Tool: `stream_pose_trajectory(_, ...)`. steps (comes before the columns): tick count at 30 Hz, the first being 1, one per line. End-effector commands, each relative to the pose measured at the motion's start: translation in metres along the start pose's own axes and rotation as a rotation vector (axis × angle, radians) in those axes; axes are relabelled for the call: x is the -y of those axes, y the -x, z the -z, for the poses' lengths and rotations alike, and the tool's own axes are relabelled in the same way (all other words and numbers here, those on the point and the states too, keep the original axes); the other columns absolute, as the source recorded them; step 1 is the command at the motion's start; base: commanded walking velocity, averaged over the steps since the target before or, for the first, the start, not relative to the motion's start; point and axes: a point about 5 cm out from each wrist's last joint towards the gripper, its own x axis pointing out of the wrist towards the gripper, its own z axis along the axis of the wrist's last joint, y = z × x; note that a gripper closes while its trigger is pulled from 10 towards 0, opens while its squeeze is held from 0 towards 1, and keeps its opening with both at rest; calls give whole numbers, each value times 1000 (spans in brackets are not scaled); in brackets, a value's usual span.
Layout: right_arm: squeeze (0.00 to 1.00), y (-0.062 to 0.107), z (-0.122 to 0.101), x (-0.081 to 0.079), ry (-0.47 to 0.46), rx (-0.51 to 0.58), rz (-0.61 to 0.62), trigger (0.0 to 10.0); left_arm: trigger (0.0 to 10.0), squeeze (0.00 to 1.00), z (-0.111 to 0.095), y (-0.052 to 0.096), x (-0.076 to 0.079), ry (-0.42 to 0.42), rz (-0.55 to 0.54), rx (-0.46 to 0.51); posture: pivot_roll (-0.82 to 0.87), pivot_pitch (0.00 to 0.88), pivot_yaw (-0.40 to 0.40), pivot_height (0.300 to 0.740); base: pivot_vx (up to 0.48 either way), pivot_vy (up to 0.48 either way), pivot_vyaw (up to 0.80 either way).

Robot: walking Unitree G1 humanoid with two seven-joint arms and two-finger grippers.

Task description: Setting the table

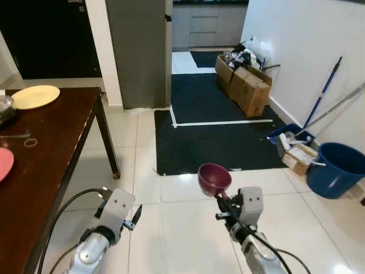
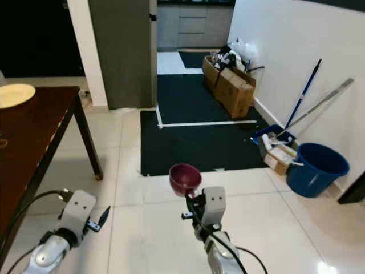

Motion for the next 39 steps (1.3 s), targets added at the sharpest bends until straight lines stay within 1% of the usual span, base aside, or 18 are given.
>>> stream_pose_trajectory(1,0,-2,-3,0,4,19,11,10000,10000,0,3,1,0,3,13,-20,157,0,127,740,480,0,0)
stream_pose_trajectory(8,0,-4,-3,-1,4,24,15,10000,10000,0,-1,-1,-2,1,14,-9,155,0,124,740,480,0,0)
stream_pose_trajectory(9,0,-3,-3,0,14,23,9,10000,10000,0,0,0,2,9,17,-10,142,12,114,740,480,0,0)
stream_pose_trajectory(11,0,-2,-3,1,18,22,7,10000,10000,0,0,0,4,13,19,-11,141,13,112,740,480,0,0)
stream_pose_trajectory(15,0,2,-4,7,33,28,14,10000,10000,0,1,2,11,31,27,-12,130,24,102,740,480,0,0)
stream_pose_trajectory(17,0,2,-6,9,37,33,17,10000,10000,0,1,2,12,34,29,-12,130,24,102,740,480,0,0)
stream_pose_trajectory(18,0,2,-11,12,41,53,27,10000,10000,0,0,2,13,38,33,-10,127,27,100,740,480,0,0)
stream_pose_trajectory(20,0,2,-13,13,42,62,31,10000,10000,0,0,2,14,39,34,-8,127,27,100,740,480,0,0)
stream_pose_trajectory(26,0,-4,-34,17,41,141,56,10000,10000,0,-5,0,14,46,35,8,126,27,99,740,480,0,0)
stream_pose_trajectory(29,0,-5,-36,17,42,149,56,10000,10000,0,-6,-1,14,47,34,10,126,27,99,740,480,0,0)
stream_pose_trajectory(31,0,-9,-54,18,40,209,62,10000,10000,0,-10,-2,16,52,37,23,127,26,99,740,480,0,0)
stream_pose_trajectory(33,0,-9,-54,18,40,209,62,10000,10000,0,-10,-2,16,52,37,23,127,26,99,740,480,0,0)
stream_pose_trajectory(36,0,-14,-73,18,20,273,74,10000,10000,0,-15,-3,16,57,39,38,129,23,101,740,480,0,0)
stream_pose_trajectory(39,0,-15,-82,18,1,302,79,10000,10000,0,-19,-4,16,62,39,50,129,23,101,740,480,0,0)
